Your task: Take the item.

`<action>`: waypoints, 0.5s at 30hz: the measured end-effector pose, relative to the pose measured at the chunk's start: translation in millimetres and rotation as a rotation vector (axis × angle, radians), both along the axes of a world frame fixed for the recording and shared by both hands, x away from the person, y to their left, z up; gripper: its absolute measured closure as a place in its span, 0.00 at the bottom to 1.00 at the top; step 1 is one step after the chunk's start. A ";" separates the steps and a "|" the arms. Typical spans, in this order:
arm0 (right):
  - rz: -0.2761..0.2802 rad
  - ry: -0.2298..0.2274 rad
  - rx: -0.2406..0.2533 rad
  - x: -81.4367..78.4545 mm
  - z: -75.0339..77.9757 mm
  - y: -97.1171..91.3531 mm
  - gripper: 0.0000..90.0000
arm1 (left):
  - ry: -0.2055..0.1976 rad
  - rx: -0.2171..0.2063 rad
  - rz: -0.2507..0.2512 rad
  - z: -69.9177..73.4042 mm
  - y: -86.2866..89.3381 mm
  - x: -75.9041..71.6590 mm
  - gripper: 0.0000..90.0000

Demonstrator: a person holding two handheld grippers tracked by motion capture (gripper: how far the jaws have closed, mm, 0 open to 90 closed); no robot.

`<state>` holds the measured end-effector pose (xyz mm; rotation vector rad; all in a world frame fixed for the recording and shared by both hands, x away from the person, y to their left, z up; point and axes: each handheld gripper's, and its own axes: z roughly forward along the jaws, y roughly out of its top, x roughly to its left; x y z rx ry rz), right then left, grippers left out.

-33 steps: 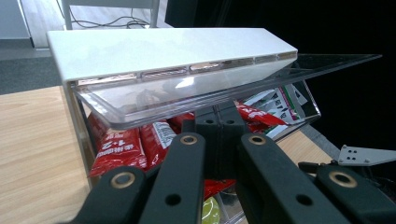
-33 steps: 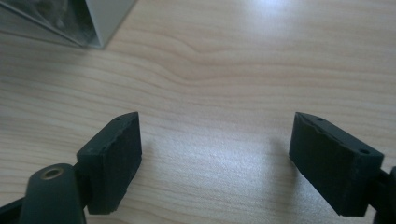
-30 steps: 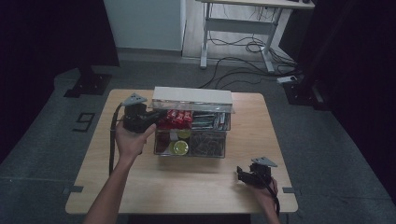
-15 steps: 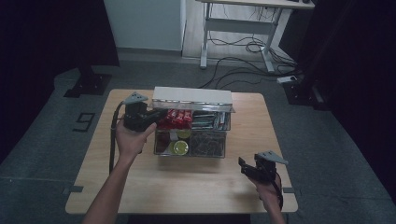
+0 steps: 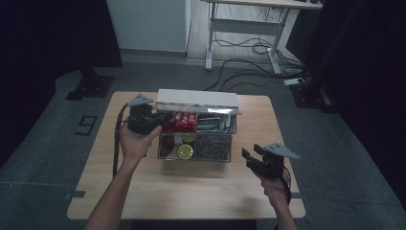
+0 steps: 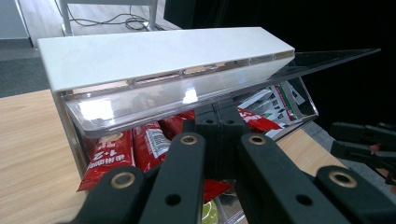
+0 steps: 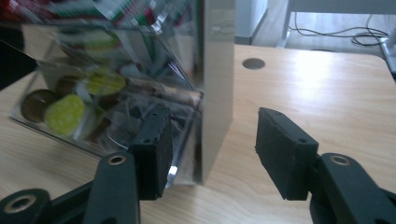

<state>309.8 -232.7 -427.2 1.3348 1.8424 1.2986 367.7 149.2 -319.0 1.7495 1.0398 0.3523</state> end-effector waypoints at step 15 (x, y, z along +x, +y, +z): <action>0.046 -0.018 0.026 7.3 20.9 11.1 0.54 | -0.001 0.004 -0.001 1.2 -1.8 1.0 1.00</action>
